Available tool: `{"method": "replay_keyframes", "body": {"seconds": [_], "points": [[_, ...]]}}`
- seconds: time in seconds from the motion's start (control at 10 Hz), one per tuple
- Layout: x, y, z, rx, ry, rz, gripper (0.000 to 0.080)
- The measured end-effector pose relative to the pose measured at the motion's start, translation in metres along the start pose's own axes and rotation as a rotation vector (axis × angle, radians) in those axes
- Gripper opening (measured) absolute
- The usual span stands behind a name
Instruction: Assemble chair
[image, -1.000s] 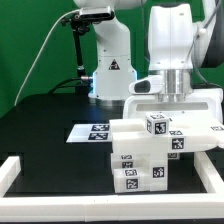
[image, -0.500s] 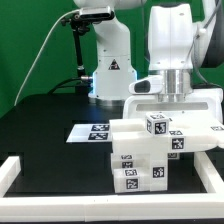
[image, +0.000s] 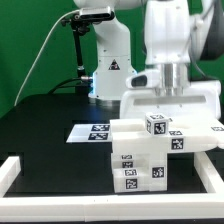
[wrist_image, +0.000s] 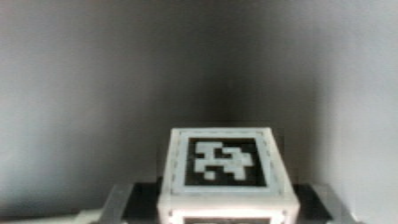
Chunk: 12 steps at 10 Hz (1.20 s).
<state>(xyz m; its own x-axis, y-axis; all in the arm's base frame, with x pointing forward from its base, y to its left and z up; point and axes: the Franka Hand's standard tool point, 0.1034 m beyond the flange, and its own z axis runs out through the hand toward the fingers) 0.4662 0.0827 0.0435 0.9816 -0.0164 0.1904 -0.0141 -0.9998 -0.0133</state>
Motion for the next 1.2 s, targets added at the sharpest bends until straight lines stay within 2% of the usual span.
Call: {"method": "replay_keyframes", "body": {"seconds": [0.1, 0.2, 0.3, 0.5, 0.6, 0.7, 0.9, 1.0, 1.1, 1.2], "points": [[-0.01, 0.019, -0.007, -0.005, -0.006, 0.002, 0.0284], [-0.017, 0.027, -0.012, -0.005, -0.013, 0.014, 0.0284], [-0.022, 0.034, -0.023, 0.004, -0.019, 0.028, 0.0284], [-0.02, 0.035, -0.043, 0.04, -0.032, 0.049, 0.0284], [-0.01, 0.032, -0.06, 0.063, -0.034, 0.043, 0.0284], [0.003, 0.032, -0.076, 0.073, -0.025, 0.036, 0.0284], [0.035, 0.029, -0.1, 0.062, 0.012, -0.02, 0.0284], [0.053, 0.023, -0.105, 0.05, 0.042, -0.062, 0.0284], [0.056, 0.017, -0.096, 0.042, 0.049, -0.076, 0.0284], [0.053, 0.017, -0.093, 0.04, 0.041, -0.078, 0.0284]]}}
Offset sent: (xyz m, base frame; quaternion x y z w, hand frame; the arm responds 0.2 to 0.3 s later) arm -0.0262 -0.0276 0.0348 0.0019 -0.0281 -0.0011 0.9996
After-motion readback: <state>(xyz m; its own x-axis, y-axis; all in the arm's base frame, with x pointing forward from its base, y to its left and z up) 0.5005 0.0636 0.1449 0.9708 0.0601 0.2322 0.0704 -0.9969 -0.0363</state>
